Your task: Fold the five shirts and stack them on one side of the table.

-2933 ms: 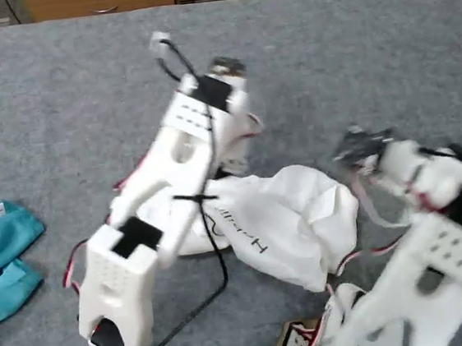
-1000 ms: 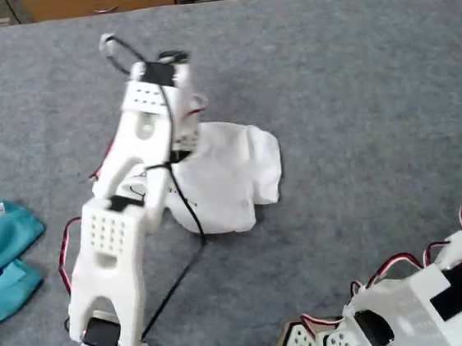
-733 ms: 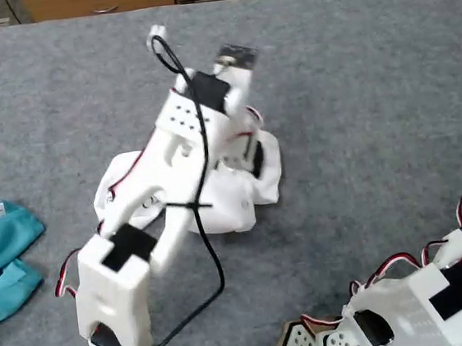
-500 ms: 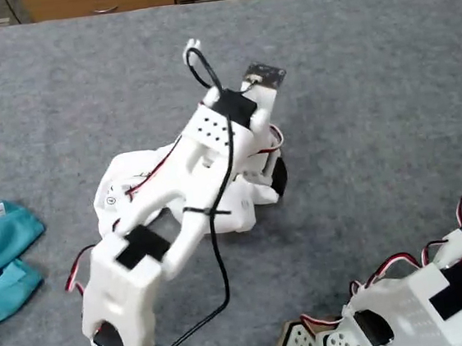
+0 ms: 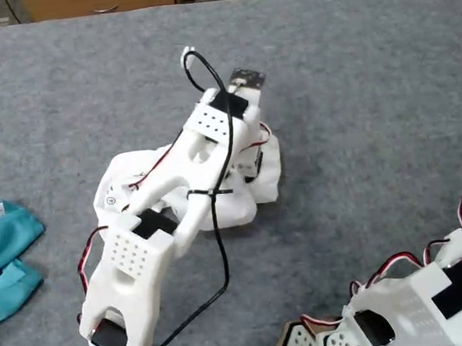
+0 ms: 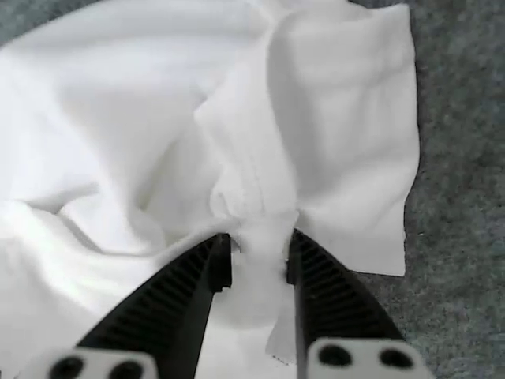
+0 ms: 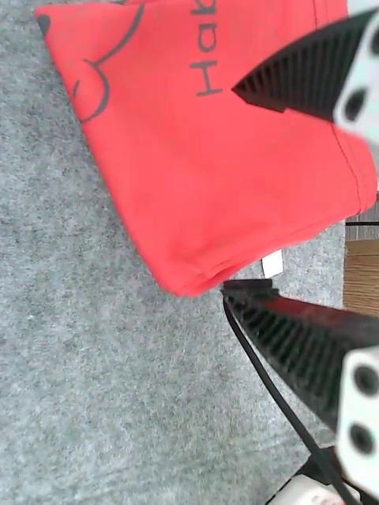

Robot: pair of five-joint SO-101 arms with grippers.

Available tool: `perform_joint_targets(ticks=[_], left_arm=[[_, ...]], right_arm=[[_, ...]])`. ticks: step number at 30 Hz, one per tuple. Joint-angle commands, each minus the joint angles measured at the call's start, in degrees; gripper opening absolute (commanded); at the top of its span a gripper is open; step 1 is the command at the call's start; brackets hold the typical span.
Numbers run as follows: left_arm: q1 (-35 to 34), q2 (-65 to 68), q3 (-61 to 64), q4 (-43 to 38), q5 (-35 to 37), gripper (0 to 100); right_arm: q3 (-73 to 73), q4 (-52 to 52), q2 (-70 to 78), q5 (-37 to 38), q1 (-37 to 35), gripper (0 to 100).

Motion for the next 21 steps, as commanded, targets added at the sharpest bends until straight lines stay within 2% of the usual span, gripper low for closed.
perform_joint_targets(ticks=[1, 12, 21], left_arm=[[-0.7, -0.7, -2.8, 0.2, 0.2, 7], [-0.9, -0.9, -3.8, 1.1, 0.3, 2], [-9.8, -4.9, -29.5, 13.0, 0.7, 2]], right_arm=[[-2.3, 0.5, -0.2, -0.4, -0.4, 34.6], [-2.3, 0.5, -0.2, -0.5, -0.4, 34.6], [-2.2, 0.7, -0.6, -0.7, -2.2, 34.6]])
